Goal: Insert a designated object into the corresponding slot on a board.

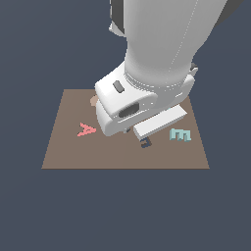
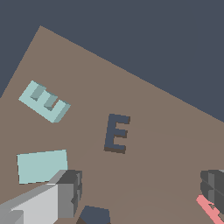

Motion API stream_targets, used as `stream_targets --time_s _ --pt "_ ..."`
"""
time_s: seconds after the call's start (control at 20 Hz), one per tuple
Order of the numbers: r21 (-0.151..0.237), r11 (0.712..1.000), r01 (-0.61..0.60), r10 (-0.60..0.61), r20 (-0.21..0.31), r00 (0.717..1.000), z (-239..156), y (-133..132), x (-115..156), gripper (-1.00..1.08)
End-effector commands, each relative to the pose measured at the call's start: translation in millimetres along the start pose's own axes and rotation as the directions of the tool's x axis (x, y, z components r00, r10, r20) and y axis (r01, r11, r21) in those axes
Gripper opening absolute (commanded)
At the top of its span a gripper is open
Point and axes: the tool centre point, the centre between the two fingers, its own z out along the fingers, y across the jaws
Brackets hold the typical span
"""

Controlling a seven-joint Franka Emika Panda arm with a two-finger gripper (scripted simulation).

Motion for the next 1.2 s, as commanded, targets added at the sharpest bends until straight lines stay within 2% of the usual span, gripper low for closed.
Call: stream_targets --time_s 0.0,0.1,0.25,0.55,0.9,1.15 --pt "0.002 0.994 0.114 -0.114 0.0 0.994 9.2 -9.6 13.1 1.0" --pt "0.004 0.977 0.213 -0.213 0.0 0.977 17.2 -19.2 23.6 1.0" --pt "0.006 0.936 0.352 -0.352 0.0 0.936 28.6 -34.8 36.8 1.0" --pt "0.009 0.819 0.574 -0.574 0.0 0.819 48.3 -66.2 53.7 1.0" --pt "0.012 0.682 0.732 -0.732 0.0 0.682 64.7 -95.4 60.8 1.0" --pt "0.013 0.61 0.792 -0.792 0.0 0.61 72.0 -108.8 61.5 1.0"
